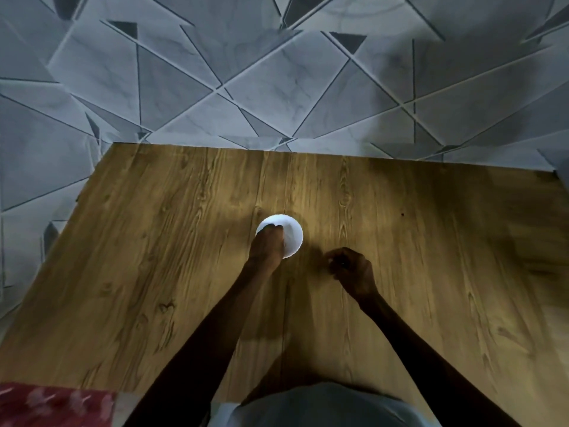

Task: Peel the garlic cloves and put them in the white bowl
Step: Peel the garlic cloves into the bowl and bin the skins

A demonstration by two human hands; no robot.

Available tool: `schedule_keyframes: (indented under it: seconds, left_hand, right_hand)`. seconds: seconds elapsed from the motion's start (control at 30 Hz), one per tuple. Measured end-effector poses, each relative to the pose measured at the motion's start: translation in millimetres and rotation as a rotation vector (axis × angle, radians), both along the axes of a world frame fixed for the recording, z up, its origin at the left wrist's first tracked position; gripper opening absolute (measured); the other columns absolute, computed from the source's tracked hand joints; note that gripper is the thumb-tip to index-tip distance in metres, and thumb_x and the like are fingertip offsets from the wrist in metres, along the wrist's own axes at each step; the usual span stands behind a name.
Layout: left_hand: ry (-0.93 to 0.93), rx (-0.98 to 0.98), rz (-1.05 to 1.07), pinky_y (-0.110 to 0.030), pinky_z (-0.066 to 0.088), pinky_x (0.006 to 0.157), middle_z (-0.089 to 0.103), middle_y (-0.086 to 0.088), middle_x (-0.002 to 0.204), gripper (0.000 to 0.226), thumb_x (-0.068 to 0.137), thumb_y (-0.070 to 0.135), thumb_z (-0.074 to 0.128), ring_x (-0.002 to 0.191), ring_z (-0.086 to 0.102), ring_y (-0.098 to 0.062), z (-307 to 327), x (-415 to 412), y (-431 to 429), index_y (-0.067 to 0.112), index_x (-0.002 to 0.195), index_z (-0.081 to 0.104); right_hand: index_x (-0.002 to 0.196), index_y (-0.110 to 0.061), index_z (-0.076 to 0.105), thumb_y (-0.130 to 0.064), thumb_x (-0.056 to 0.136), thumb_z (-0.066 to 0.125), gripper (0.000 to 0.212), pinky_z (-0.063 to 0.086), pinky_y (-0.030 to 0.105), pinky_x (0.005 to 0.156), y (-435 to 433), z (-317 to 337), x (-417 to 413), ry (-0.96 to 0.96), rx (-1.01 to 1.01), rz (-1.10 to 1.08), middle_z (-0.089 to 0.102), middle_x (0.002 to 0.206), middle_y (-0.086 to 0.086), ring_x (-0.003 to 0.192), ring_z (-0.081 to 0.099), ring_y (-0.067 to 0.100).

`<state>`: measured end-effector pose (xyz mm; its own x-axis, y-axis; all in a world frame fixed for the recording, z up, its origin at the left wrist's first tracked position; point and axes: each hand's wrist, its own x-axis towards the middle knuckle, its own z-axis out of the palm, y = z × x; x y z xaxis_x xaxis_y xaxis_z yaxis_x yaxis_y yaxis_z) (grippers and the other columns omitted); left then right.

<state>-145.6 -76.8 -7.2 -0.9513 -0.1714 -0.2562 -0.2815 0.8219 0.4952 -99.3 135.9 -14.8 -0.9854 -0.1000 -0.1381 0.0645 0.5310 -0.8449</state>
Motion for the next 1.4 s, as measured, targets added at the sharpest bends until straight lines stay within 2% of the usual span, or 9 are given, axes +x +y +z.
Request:
schedule_keyframes:
  seconds: [0.17,0.27,0.37,0.47,0.63,0.9,1.0,1.17,1.4]
  left_hand:
    - [0.267,0.008,-0.047,-0.027,0.045,0.07,0.064,-0.005,0.09,0.013,0.089,0.006,0.054,0.082,0.059,-0.019,27.8,12.8,11.5,0.008,0.09,0.067]
    - [0.389,0.134,-0.092,-0.022,0.045,0.067,0.063,0.005,0.077,0.016,0.086,0.004,0.053,0.07,0.057,-0.008,41.7,33.5,32.4,0.015,0.078,0.062]
    - [0.268,0.264,-0.204,-0.02,0.05,0.077,0.067,0.004,0.082,0.014,0.091,0.009,0.057,0.077,0.059,-0.005,28.9,53.7,59.8,0.016,0.082,0.065]
    - [0.099,0.41,-0.116,-0.017,0.047,0.084,0.068,0.004,0.096,0.006,0.093,0.018,0.062,0.088,0.06,-0.005,6.3,62.4,78.5,0.016,0.097,0.066]
    - [-0.165,0.539,0.125,-0.034,0.045,0.104,0.055,-0.003,0.135,0.046,0.097,0.031,0.057,0.124,0.053,-0.022,-17.8,57.3,89.3,0.014,0.138,0.049]
    - [-0.182,0.644,0.218,-0.035,0.052,0.097,0.067,-0.001,0.116,0.031,0.09,0.021,0.067,0.11,0.062,-0.019,-24.8,54.8,88.9,0.016,0.12,0.064]
    - [-0.133,0.697,0.227,-0.027,0.052,0.091,0.068,-0.002,0.111,0.034,0.086,0.019,0.073,0.104,0.062,-0.015,-18.6,56.9,87.7,0.012,0.118,0.066]
    - [-0.097,0.685,0.184,-0.007,0.047,0.067,0.069,0.0,0.106,0.028,0.086,0.013,0.071,0.095,0.06,-0.009,-9.2,57.3,89.3,0.009,0.114,0.069]
    - [-0.002,0.576,0.122,-0.013,0.047,0.078,0.072,-0.002,0.104,0.019,0.088,0.014,0.07,0.091,0.063,-0.009,-7.3,61.1,94.4,0.009,0.106,0.072]
  right_hand:
    - [0.091,-0.011,0.069,-0.007,0.087,0.071,0.006,0.053,0.015,0.066,21.6,1.8,-9.0,0.228,0.152,-0.032,0.069,0.089,-0.004,0.076,0.065,0.003]
    - [0.085,-0.008,0.069,-0.02,0.088,0.073,0.013,0.048,0.027,0.059,31.0,-4.7,-15.5,0.287,0.284,0.052,0.063,0.084,0.003,0.071,0.059,0.015]
    - [0.089,-0.011,0.07,-0.021,0.09,0.071,0.01,0.046,0.025,0.065,31.2,-17.3,-16.8,0.246,0.364,0.149,0.065,0.092,0.009,0.078,0.061,0.019]
    - [0.09,-0.017,0.069,-0.037,0.094,0.063,0.021,0.04,0.018,0.062,28.7,-21.6,-17.2,0.184,0.375,0.116,0.061,0.088,0.0,0.074,0.057,0.011]
    - [0.087,-0.02,0.068,-0.037,0.095,0.064,0.019,0.049,0.021,0.058,29.0,-24.0,-3.1,0.237,0.216,0.11,0.063,0.079,-0.01,0.069,0.058,0.002]
    - [0.089,-0.016,0.071,-0.027,0.089,0.073,0.011,0.053,0.013,0.06,29.4,-12.2,10.3,0.17,0.001,0.068,0.069,0.082,-0.009,0.074,0.068,-0.002]
    - [0.082,-0.021,0.07,-0.03,0.082,0.078,0.013,0.051,0.012,0.055,30.3,-9.5,7.1,0.094,0.015,0.023,0.066,0.076,-0.015,0.068,0.066,-0.004]
    - [0.101,-0.014,0.073,-0.026,0.087,0.074,0.019,0.055,0.014,0.061,30.7,-13.8,4.0,0.126,0.076,0.072,0.072,0.091,-0.007,0.076,0.067,0.0]
    - [0.091,-0.013,0.076,-0.024,0.093,0.068,0.013,0.051,0.013,0.055,34.5,-13.0,9.4,0.14,0.041,0.095,0.072,0.079,-0.006,0.066,0.068,0.002]
